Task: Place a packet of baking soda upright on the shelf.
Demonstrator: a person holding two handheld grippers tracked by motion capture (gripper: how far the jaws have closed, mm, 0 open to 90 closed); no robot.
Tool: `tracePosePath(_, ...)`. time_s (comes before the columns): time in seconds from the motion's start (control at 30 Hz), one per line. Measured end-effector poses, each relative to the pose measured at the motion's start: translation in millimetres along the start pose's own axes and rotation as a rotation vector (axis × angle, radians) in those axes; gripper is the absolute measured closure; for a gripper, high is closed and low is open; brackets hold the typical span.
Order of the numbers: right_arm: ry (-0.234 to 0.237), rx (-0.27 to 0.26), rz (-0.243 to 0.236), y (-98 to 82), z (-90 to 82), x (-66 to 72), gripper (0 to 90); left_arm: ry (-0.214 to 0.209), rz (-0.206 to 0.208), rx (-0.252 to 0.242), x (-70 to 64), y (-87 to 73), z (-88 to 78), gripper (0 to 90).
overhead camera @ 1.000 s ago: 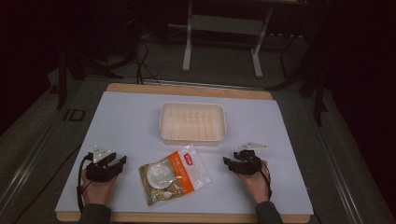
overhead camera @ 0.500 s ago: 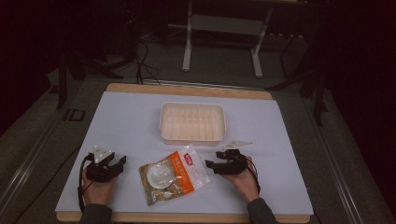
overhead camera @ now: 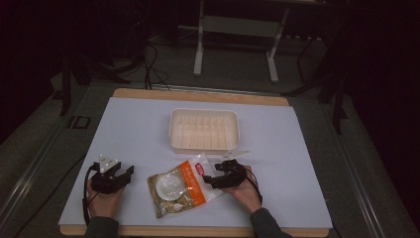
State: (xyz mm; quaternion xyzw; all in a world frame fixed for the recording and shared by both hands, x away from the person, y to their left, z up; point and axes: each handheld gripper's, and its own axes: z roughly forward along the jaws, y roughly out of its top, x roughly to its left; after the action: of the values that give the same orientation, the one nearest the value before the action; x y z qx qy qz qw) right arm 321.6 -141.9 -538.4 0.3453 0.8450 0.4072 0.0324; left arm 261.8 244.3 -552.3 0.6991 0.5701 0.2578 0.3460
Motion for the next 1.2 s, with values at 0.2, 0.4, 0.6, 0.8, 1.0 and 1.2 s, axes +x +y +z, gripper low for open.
tracePosePath(0.2, 0.052, 0.007, 0.042, -3.0, 9.9, 0.0, 28.1, 0.000, 0.000, 0.002, 0.0, 0.1, 0.2, 47.9)
tracePosePath(0.4, 0.127, 0.030, 0.050, -2.0, 10.7, 0.8, 41.0, 0.004, 0.005, 0.005, -0.2, 0.2, 0.1, 47.9)
tracePosePath(0.6, 0.186, 0.046, 0.059, -0.1, 11.3, 1.6, 54.7, 0.007, 0.005, 0.006, -0.3, 0.3, 0.2, 47.9)
tracePosePath(0.8, 0.273, 0.002, 0.148, 4.2, 9.2, -1.1, 58.9, 0.008, 0.007, 0.006, -0.5, 0.3, 0.1, 47.8)
tracePosePath(1.0, 0.255, 0.059, 0.140, 5.8, 17.4, 0.7, 72.2, 0.008, 0.003, 0.007, -0.3, 0.3, 0.4, 47.9)
tracePosePath(1.2, 0.244, 0.064, 0.168, 9.5, 16.3, 0.6, 88.1, 0.010, 0.003, 0.007, -0.3, 0.3, 0.3, 47.9)
